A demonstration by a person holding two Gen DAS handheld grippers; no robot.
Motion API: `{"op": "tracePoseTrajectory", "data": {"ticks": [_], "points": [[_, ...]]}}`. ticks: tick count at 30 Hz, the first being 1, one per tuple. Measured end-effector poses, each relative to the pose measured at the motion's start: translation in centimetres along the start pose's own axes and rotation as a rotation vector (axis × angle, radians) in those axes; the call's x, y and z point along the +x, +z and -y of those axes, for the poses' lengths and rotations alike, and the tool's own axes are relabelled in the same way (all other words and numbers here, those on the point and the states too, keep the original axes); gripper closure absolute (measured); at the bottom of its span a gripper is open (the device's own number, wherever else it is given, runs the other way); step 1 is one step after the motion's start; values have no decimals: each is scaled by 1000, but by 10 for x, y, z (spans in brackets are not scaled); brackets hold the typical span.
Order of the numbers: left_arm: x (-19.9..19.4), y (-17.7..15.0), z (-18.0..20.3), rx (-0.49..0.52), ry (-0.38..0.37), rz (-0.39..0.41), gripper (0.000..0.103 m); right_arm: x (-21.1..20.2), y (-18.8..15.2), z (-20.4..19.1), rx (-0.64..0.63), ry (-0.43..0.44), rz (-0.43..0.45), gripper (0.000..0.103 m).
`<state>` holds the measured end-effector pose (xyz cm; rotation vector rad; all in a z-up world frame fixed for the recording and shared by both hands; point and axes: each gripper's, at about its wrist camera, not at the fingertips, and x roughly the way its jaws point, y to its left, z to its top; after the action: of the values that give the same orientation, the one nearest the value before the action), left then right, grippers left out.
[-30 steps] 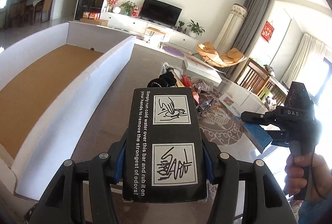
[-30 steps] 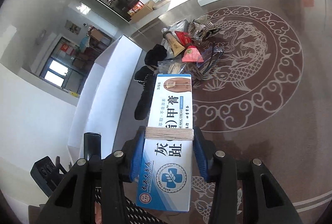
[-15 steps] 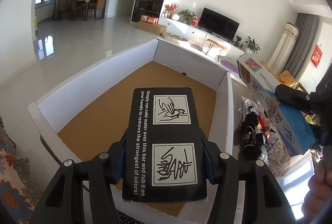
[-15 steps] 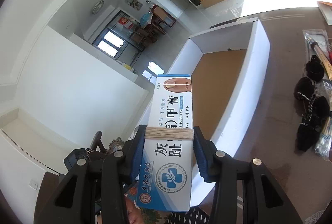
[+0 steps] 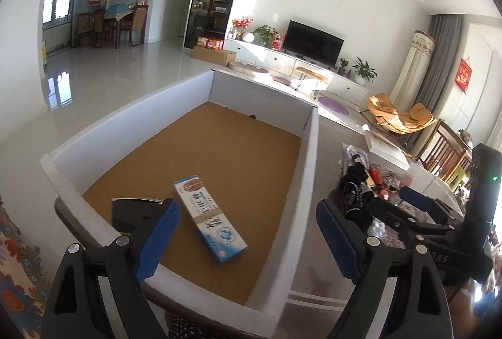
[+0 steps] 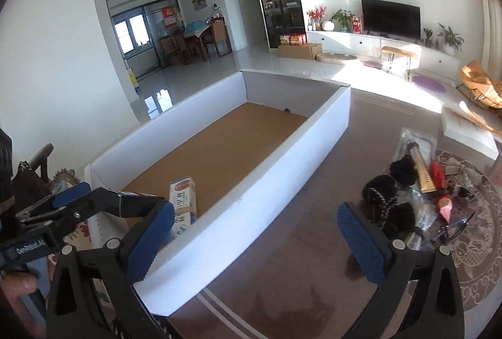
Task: Organize objects
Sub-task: 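Carry both boxes into the white bin and open both grippers, then move both empty grippers back over the table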
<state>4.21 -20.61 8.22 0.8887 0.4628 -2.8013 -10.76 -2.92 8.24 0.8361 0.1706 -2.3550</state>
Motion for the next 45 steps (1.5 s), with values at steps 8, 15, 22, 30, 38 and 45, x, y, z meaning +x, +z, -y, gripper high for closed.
{"op": "tracePoseTrajectory", "data": {"ticks": [8, 15, 22, 30, 38, 45], "points": [[37, -68, 140, 186, -210, -128, 0, -36, -95, 151, 80, -340, -179, 0], [109, -118, 163, 289, -100, -295, 0, -47, -134, 195, 160, -394, -238, 0], [123, -128, 141, 247, -63, -321, 0, -38, -138, 193, 178, -368, -258, 0], [127, -131, 149, 299, -14, -305, 0, -32, -145, 198, 227, -346, -281, 0], [130, -130, 151, 326, 20, -301, 0, -32, -145, 197, 229, -350, -279, 0], [130, -126, 136, 291, 55, -292, 0, -32, -146, 197, 235, -358, -280, 0]]}}
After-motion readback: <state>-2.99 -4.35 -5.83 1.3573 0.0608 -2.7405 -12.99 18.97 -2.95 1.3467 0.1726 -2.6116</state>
